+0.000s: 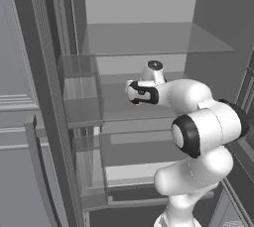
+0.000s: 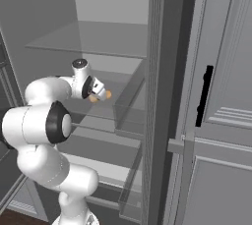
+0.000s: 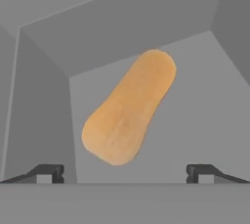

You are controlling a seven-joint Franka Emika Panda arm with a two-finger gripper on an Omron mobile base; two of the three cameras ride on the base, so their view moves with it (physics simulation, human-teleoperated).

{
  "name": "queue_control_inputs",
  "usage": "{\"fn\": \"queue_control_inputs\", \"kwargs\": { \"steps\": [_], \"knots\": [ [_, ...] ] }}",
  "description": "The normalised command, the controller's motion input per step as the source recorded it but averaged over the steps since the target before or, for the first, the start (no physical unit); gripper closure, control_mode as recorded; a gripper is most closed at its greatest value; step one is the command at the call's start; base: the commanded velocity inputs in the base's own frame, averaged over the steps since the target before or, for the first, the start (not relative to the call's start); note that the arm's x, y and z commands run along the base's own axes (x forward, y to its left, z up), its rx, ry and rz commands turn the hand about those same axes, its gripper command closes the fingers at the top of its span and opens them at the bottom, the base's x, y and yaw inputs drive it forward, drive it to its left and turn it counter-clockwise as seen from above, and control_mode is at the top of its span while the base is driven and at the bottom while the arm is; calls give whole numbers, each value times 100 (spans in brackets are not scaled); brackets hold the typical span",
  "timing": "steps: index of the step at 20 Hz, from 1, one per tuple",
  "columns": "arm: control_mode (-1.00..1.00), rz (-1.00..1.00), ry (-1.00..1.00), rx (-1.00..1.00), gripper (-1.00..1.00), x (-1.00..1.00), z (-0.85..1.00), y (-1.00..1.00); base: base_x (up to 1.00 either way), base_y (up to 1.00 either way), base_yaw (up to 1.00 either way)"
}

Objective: Place one squash and one chicken drumstick in each tupperware on the nearby counter, to pack two identical lunches.

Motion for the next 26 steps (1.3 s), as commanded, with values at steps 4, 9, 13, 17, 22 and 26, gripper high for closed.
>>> {"fn": "queue_control_inputs", "kwargs": {
  "steps": [4, 9, 13, 17, 22, 26],
  "knots": [
    [-100, 0, 0, 0, -100, 41, -24, 0, 0, 0, 0],
    [-100, 0, 0, 0, -100, 39, -24, 0, 0, 0, 0],
    [-100, 0, 0, 0, -100, 14, -33, 0, 0, 0, 0],
    [-100, 0, 0, 0, 100, 14, -46, 1, 0, 0, 0],
    [-100, 0, 0, 0, 100, 3, -47, 0, 0, 0, 0],
    [-100, 0, 0, 2, 100, -10, -3, 0, 0, 0, 0]
  ]
}}
